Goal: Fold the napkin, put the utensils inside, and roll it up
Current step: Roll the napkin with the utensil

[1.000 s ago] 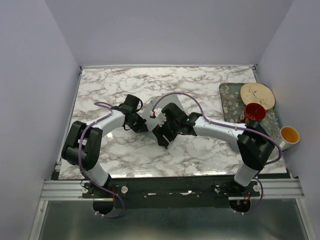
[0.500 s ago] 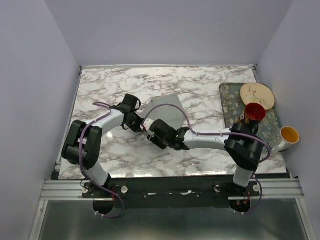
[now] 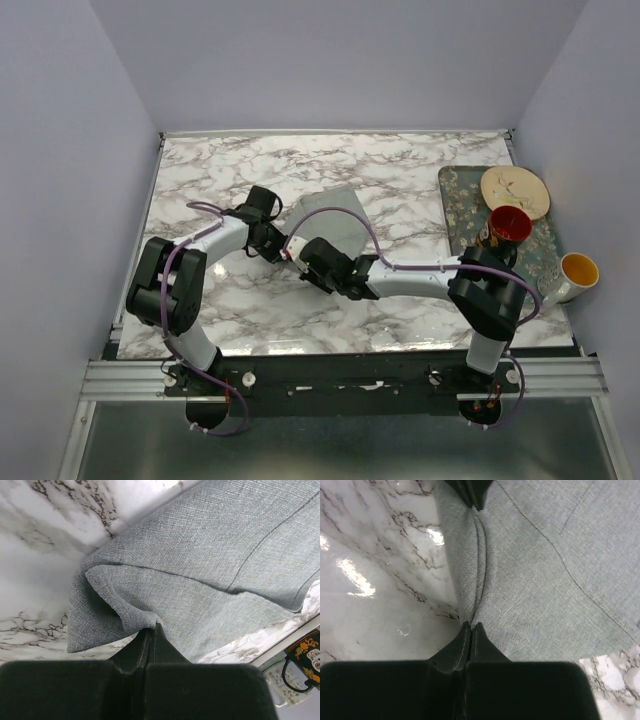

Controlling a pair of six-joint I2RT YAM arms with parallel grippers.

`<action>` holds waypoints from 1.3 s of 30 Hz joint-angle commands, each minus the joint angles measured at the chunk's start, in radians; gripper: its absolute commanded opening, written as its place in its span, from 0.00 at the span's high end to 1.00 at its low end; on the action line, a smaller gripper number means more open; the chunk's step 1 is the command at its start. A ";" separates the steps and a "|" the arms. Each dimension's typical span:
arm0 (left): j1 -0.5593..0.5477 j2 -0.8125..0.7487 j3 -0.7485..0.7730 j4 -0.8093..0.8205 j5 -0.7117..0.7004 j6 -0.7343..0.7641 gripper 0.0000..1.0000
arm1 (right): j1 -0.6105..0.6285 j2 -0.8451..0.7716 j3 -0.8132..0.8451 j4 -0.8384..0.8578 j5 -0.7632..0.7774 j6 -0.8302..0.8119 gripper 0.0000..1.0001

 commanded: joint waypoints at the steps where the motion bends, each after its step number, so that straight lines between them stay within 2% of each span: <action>1: 0.007 0.017 0.042 -0.012 -0.012 0.033 1.00 | -0.045 0.007 0.027 -0.004 -0.175 0.035 0.99; 3: 0.007 0.020 0.047 -0.013 -0.016 0.039 1.00 | -0.077 0.001 0.025 -0.005 -0.224 0.047 0.99; 9: 0.010 0.047 0.067 -0.012 -0.016 0.049 1.00 | -0.203 0.028 0.078 -0.067 -0.543 0.066 0.99; 10: 0.010 0.050 0.078 -0.012 -0.015 0.052 1.00 | -0.219 0.038 0.093 -0.087 -0.638 0.064 0.99; 17: 0.012 0.093 0.113 -0.018 -0.016 0.084 1.00 | -0.370 0.122 0.152 -0.139 -0.956 0.109 0.99; 22: 0.013 0.103 0.124 -0.008 -0.008 0.124 1.00 | -0.402 0.202 0.177 -0.154 -1.025 0.148 0.99; 25: 0.013 0.098 0.139 -0.013 -0.031 0.150 0.95 | -0.424 0.240 0.194 -0.154 -1.048 0.188 0.99; 35: 0.015 0.173 0.176 0.004 -0.015 0.187 0.94 | -0.502 0.300 0.211 -0.163 -1.125 0.241 0.97; 39: 0.015 0.178 0.187 0.025 -0.028 0.226 0.89 | -0.519 0.326 0.223 -0.171 -1.128 0.256 0.96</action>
